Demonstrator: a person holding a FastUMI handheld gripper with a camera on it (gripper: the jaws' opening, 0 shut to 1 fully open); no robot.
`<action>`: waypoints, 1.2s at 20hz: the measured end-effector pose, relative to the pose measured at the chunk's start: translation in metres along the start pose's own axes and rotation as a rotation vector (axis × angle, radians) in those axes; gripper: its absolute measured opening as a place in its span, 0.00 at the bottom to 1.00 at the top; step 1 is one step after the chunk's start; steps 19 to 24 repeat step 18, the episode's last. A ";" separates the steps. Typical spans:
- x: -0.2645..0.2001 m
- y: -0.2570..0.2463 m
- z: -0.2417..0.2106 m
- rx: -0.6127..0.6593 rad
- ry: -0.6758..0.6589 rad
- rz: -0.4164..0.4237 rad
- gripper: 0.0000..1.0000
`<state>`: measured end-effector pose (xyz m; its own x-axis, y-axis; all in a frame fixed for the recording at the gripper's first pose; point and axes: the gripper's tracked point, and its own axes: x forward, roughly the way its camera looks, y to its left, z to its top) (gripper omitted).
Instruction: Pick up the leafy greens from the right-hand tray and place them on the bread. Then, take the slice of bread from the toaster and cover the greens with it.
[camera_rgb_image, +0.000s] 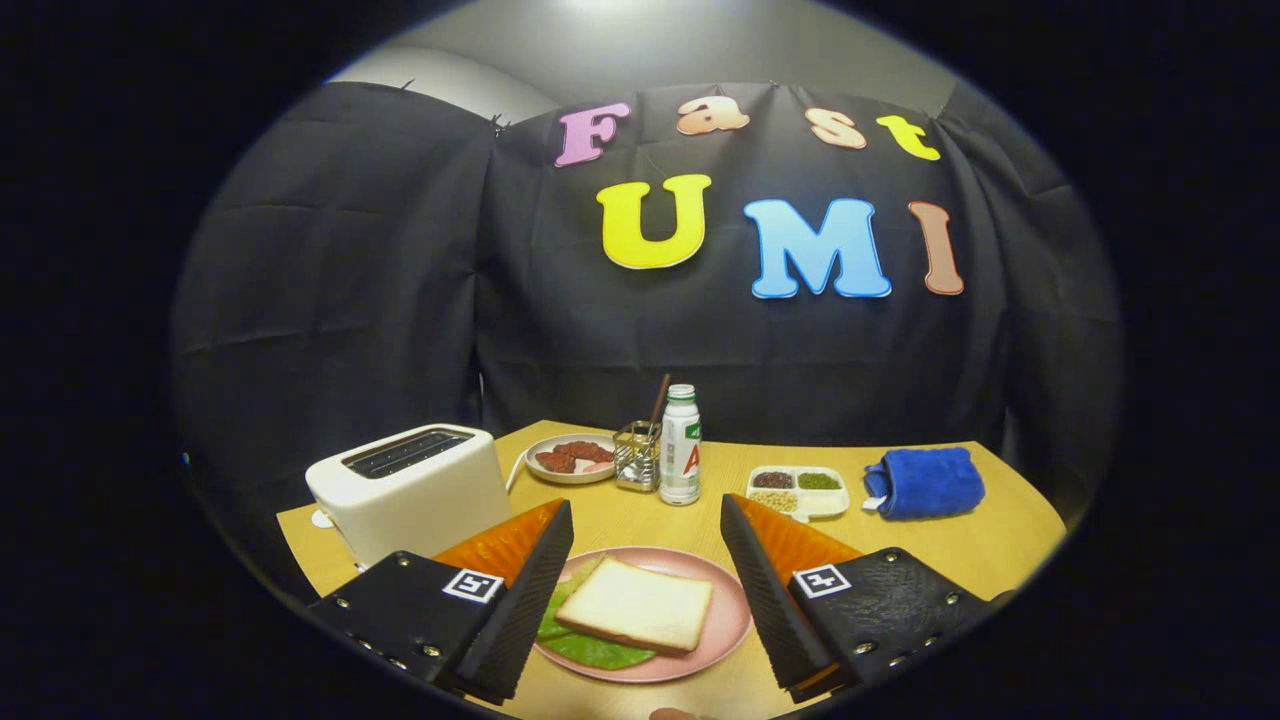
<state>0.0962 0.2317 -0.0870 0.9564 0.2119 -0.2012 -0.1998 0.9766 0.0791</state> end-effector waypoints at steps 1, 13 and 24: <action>-0.004 -0.009 0.007 -0.004 -0.010 -0.009 0.90; -0.068 -0.163 0.065 -0.040 -0.103 -0.200 0.90; -0.117 -0.253 0.067 -0.086 -0.096 -0.344 0.90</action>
